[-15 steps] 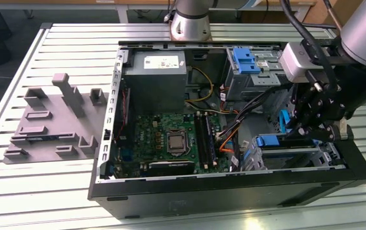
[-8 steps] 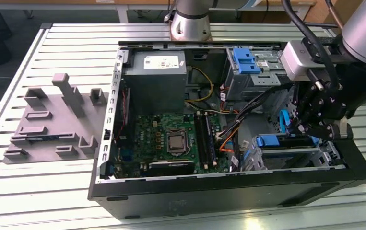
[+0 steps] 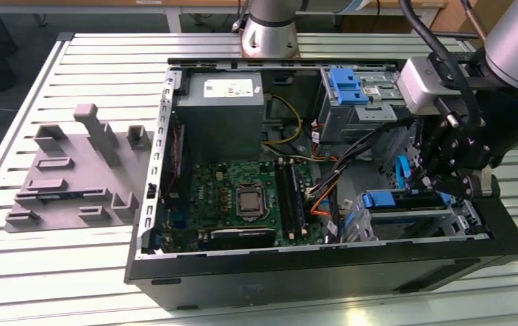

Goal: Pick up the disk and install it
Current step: 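Insert the second disk wire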

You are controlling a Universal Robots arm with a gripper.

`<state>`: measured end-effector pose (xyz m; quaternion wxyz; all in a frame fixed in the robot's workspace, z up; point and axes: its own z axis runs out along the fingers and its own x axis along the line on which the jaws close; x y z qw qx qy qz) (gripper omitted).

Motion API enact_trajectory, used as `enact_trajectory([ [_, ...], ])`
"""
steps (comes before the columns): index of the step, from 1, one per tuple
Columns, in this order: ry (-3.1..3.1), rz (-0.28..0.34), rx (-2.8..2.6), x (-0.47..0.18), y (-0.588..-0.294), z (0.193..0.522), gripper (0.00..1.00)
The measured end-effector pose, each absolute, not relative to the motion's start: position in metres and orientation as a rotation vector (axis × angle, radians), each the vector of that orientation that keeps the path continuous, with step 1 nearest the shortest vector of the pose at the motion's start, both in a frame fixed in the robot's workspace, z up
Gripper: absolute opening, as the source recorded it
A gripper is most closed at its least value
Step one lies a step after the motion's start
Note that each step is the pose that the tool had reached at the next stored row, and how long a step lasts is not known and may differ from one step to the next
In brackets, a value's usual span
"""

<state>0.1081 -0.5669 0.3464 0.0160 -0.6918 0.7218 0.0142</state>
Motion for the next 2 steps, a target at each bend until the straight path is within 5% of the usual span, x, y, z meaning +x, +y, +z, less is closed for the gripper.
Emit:
enact_trajectory([
  [2,2.245,0.044,-2.152,0.1081,-0.567,0.3464,0.11],
])
